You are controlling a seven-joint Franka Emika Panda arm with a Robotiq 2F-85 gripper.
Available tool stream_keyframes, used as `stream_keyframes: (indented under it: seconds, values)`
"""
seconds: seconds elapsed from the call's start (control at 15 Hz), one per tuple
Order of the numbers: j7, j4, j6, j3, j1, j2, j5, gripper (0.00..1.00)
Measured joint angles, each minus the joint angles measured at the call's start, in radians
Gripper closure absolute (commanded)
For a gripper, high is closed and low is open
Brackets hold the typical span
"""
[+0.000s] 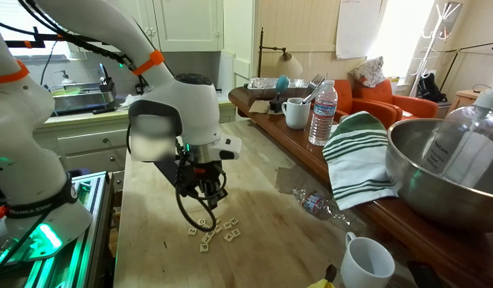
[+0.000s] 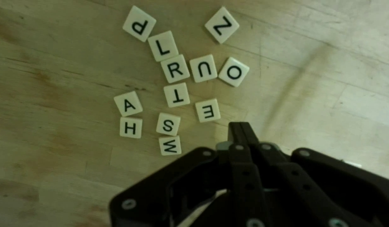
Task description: Create the word 'Yet' using the tiles on the counter.
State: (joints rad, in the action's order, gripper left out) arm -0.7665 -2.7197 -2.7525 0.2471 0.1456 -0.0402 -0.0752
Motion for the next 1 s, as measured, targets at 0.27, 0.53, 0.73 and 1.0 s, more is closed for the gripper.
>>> stream_keyframes:
  seconds: [0.27, 0.53, 0.73, 1.0]
  values:
    - [-0.035, 0.006, -0.002, 0.0, 0.023, 0.036, 0.032, 1.0]
    - [-0.065, 0.021, -0.024, 0.0, 0.042, 0.064, 0.033, 1.0]
    - [-0.077, 0.031, -0.051, -0.006, 0.05, 0.081, 0.027, 1.0]
    - [-0.086, 0.038, -0.062, -0.019, 0.056, 0.106, 0.024, 1.0]
